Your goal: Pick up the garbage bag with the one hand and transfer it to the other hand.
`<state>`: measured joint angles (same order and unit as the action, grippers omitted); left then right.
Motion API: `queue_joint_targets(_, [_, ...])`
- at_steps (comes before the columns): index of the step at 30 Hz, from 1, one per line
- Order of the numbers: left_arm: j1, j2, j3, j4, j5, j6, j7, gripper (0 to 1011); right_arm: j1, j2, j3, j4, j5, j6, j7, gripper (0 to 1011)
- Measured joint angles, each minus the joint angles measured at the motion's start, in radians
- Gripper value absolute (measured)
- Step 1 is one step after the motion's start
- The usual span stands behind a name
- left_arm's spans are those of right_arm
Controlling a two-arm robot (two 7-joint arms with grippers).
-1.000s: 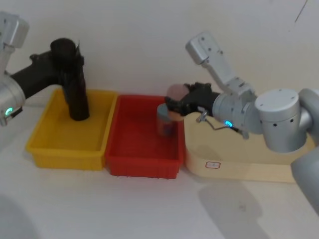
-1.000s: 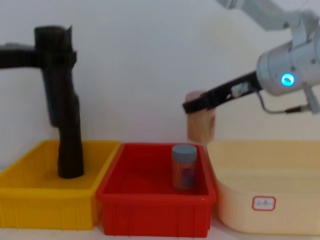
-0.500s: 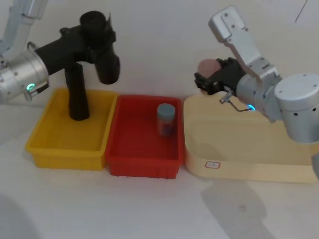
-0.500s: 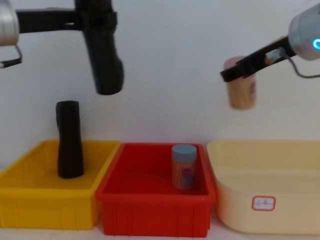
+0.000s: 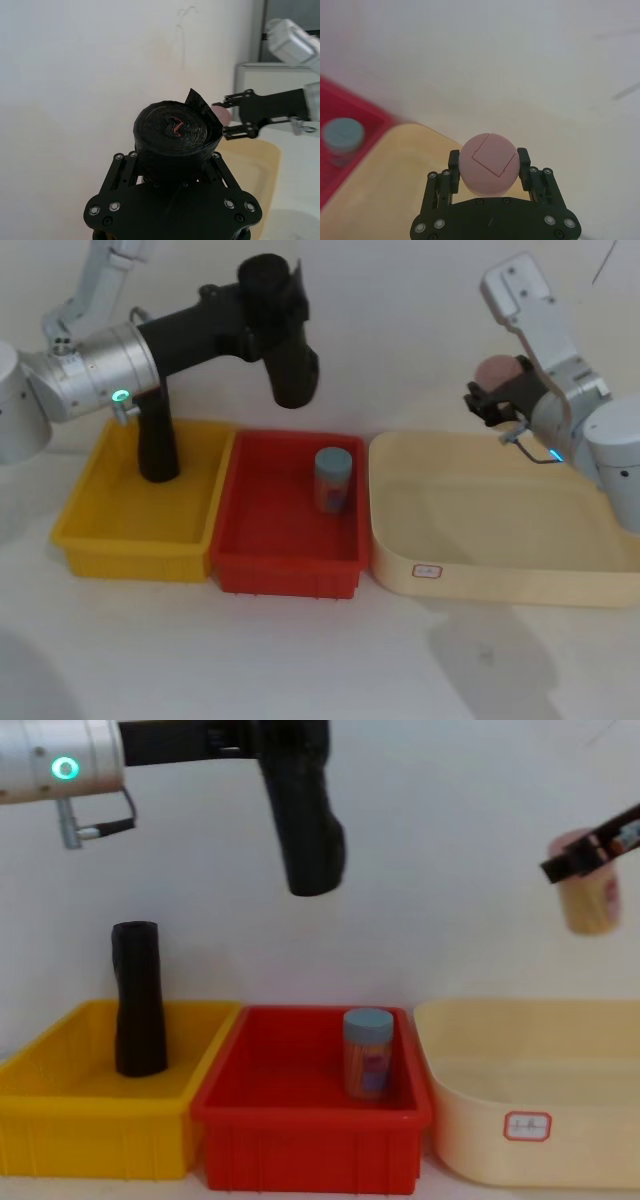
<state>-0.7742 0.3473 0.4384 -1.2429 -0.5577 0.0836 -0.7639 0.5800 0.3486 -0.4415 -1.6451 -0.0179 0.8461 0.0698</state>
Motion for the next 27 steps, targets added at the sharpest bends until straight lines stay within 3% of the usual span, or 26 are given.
queue_joint_targets(5, [-0.040,-0.031,0.034,0.064,-0.013,-0.012,-0.069,437,-0.021,0.002,0.034,0.016,-0.017,0.021,-0.040,651])
queue_joint_targets(11, [-0.069,-0.054,0.060,0.116,-0.020,-0.020,-0.111,437,-0.030,-0.001,0.071,0.071,-0.024,0.031,-0.072,652])
queue_joint_targets(19, [-0.084,-0.066,0.084,0.151,-0.017,-0.025,-0.110,437,-0.009,-0.018,0.115,0.214,-0.018,0.022,-0.081,651])
queue_joint_targets(27, [-0.082,-0.066,0.095,0.156,-0.004,-0.035,-0.078,437,0.019,-0.028,0.136,0.327,0.005,-0.021,-0.042,652])
